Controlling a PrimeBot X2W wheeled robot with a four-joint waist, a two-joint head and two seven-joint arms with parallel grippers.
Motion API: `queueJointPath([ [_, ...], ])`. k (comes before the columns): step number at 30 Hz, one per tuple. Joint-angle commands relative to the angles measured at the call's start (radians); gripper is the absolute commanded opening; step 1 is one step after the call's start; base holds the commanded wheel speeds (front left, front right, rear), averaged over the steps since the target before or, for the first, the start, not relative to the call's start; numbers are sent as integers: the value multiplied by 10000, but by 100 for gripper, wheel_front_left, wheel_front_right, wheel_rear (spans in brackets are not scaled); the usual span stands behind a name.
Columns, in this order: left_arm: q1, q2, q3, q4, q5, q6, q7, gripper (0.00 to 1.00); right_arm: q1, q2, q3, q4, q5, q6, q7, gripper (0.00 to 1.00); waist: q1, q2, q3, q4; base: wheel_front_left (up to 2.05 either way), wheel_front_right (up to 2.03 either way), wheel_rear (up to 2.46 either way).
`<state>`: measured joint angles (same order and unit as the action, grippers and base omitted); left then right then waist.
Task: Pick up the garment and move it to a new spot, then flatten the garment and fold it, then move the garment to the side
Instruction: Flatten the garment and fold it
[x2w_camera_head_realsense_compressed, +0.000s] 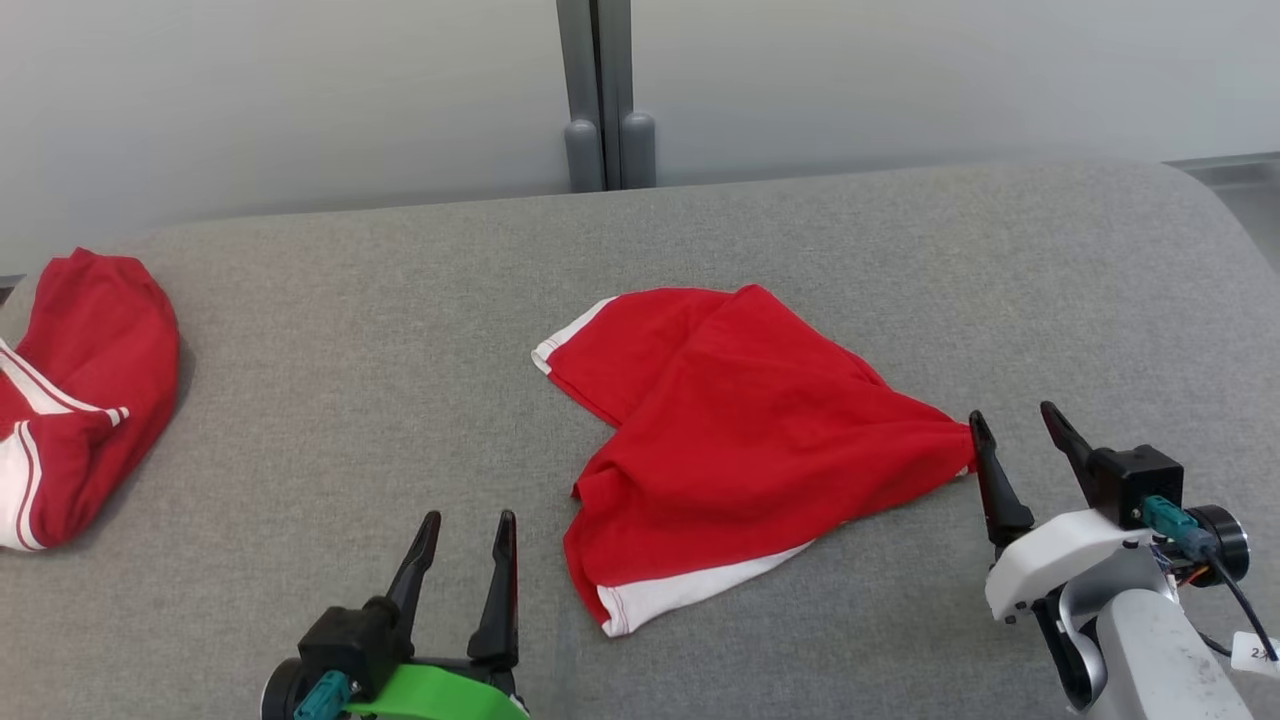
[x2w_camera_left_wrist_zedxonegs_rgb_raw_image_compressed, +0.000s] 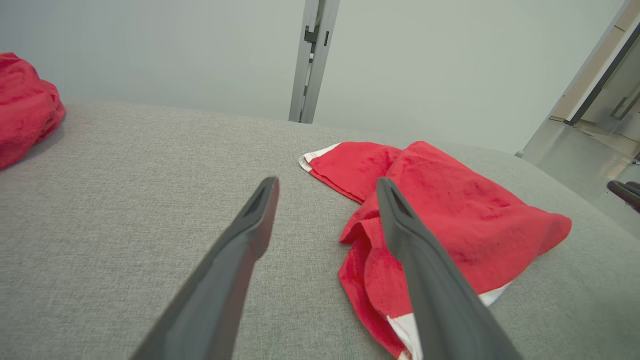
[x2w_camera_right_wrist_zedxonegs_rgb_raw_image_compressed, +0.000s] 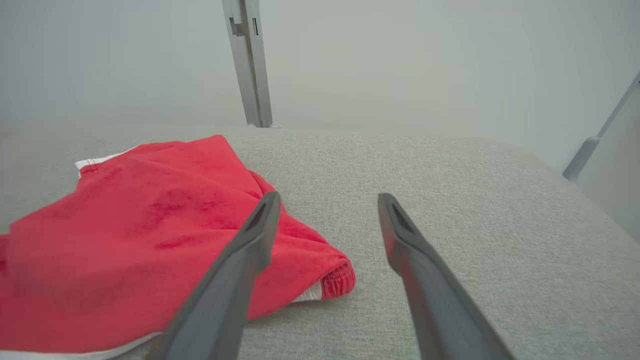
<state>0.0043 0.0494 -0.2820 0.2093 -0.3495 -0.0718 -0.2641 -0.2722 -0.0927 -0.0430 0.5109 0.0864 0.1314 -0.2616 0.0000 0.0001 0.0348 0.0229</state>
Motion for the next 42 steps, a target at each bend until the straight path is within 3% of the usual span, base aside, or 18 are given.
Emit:
queueJointPath([
  [1, 192, 19, 31, -18, 46, -26, -5, 100, 253, 72, 31, -234, -71, -14, -45, 100, 0, -1, -335, 55, 0, 0, 0],
  [12, 610, 19, 399, -132, -125, 162, -5, 100, 1153, 408, 569, -1326, 108, -14, -47, 100, 0, -1, -865, 240, 0, 0, 0],
  [18, 815, 19, 609, -65, -166, 140, -5, 100, 1572, 404, 919, -1435, 858, -12, -48, 100, 0, -1, -963, 262, 0, 0, 0],
  [32, 824, 19, 554, 47, -104, 67, -5, 100, 1660, 407, 866, -1530, 725, -14, -48, 100, 0, -1, -907, 214, 0, 0, 0],
  [37, 591, 19, 21, 436, 30, -106, -5, 100, 1654, 408, 840, -1566, 709, -14, -48, 100, 0, -1, -826, 181, 0, 0, 0],
  [42, 60, 25, -1281, 1554, -75, -354, -6, 100, 1575, 408, 844, -1529, 588, -14, -49, 100, 0, -1, -635, 49, 0, 0, 0],
])
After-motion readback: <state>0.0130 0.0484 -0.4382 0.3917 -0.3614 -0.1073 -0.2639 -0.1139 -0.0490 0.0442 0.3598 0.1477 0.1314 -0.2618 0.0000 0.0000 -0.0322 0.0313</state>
